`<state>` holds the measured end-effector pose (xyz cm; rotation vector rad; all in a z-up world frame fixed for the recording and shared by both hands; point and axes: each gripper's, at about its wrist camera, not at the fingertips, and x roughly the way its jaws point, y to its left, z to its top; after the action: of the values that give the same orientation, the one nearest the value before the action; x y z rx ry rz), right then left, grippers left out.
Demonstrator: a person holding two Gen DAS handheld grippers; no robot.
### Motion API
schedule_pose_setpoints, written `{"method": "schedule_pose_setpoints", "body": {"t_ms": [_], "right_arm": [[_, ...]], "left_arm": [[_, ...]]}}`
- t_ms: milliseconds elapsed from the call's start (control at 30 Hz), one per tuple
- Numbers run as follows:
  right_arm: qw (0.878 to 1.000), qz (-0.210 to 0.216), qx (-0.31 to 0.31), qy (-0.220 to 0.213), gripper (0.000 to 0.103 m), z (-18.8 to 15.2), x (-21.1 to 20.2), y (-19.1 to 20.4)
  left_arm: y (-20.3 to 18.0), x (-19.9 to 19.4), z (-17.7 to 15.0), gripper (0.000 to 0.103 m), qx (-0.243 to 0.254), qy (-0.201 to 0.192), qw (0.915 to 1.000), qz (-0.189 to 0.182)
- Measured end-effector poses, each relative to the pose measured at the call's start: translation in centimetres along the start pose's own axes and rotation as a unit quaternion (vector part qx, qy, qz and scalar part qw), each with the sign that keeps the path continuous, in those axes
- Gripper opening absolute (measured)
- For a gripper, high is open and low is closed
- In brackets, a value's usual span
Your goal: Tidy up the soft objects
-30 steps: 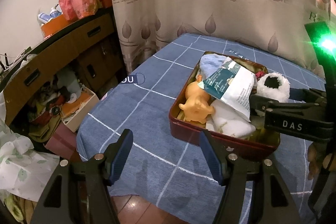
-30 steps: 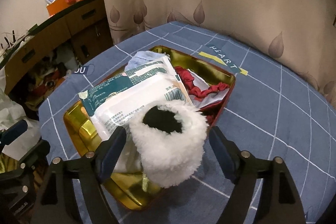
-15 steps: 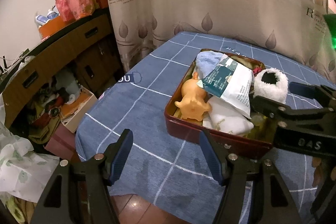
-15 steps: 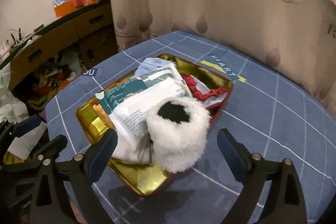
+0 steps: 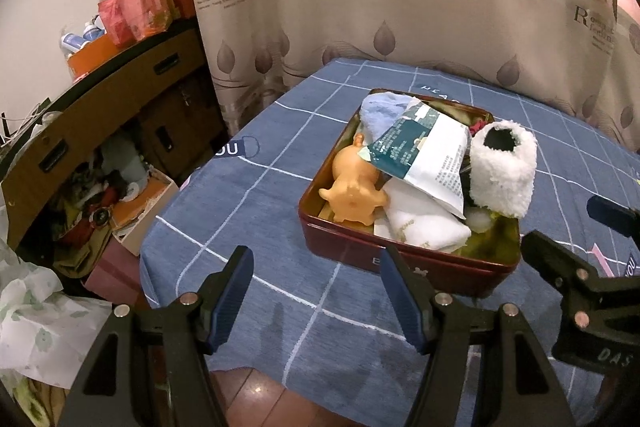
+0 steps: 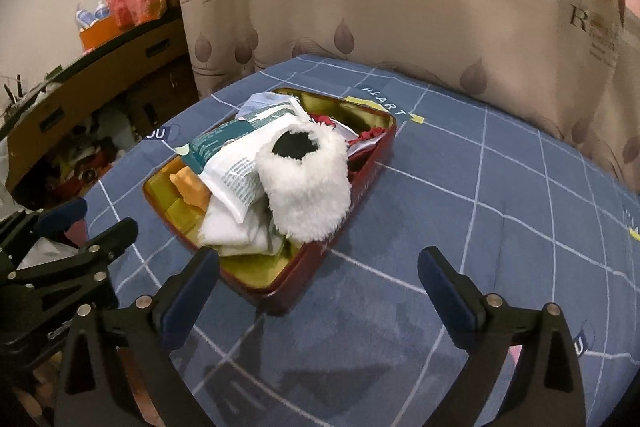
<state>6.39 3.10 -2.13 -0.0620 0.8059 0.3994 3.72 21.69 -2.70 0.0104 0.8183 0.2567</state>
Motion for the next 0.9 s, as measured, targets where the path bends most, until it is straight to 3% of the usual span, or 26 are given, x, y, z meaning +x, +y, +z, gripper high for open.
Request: {"method": "schedule_pose_setpoints", "body": {"t_ms": [900], "right_arm": [[1.000,0.002,-0.012,0.018,0.099,-0.6,0.3,0.9]], "left_arm": [[-0.4,-0.2,-0.1,0.067,0.001,-0.002,1.0000,-0.001]]}}
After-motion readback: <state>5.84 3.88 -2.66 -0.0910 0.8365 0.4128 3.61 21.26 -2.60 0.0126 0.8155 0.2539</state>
